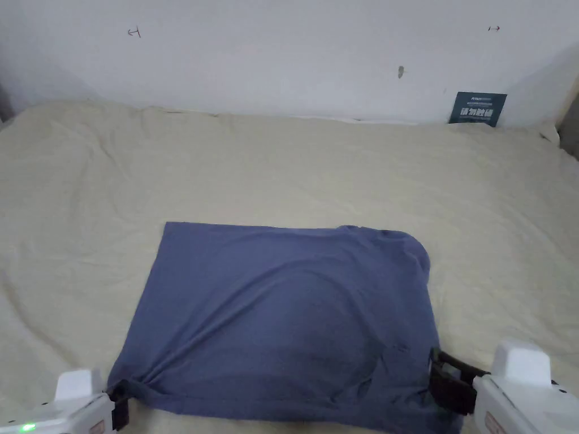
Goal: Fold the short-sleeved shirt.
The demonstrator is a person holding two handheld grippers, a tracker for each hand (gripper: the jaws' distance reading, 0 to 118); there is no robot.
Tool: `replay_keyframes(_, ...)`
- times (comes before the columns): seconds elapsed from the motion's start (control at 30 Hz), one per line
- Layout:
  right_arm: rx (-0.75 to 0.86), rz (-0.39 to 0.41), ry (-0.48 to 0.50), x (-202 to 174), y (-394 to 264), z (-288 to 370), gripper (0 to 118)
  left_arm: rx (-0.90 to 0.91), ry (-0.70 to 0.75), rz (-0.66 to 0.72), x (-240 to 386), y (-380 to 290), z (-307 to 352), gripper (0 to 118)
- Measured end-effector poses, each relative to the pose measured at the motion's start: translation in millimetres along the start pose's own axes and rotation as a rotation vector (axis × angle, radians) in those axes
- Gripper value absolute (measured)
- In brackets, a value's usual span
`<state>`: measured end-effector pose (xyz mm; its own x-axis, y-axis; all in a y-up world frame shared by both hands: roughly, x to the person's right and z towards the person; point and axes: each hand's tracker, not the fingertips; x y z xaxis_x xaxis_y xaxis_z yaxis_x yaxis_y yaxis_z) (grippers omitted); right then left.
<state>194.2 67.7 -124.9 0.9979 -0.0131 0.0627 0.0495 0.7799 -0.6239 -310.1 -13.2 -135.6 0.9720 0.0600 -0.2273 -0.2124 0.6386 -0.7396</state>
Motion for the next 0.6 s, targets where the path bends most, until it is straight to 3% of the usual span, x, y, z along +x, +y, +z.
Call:
replay_keyframes(0.17, -0.181, -0.002, -0.016, 7.7, -47.4, -27.7, 107, 0.016, -0.01, -0.019, 3.2, 8.2, 12.6, 6)
replay_keyframes(0.33, -0.258, -0.002, -0.018, 7.2, -70.5, -57.7, 77, 0.017, -0.012, -0.02, 1.7, 13.7, 13.7, 6)
replay_keyframes(0.4, -0.267, -0.016, -0.009, 8.7, -71.2, -64.4, 60, 0.014, -0.009, -0.019, 2.3, 13.5, 14.1, 6)
replay_keyframes(0.47, -0.268, -0.026, 0.011, 7.2, -70.7, -65.4, 54, 0.008, -0.006, -0.02, 2.0, 14.4, 13.8, 6)
replay_keyframes(0.53, -0.267, -0.024, 0.022, 7.4, -68.5, -66.6, 16, 0.004, -0.004, -0.018, 1.0, 13.7, 12.7, 6)
replay_keyframes(0.57, -0.25, -0.021, 0.012, 11.2, -69.4, -66.7, 4, 0.004, -0.003, -0.017, 0.8, 14.8, 12.8, 6)
replay_keyframes(0.6, -0.238, -0.022, 0.02, 13.2, -66.8, -64.0, 3, 0.005, -0.002, -0.013, 0.4, 16.0, 13.3, 6)
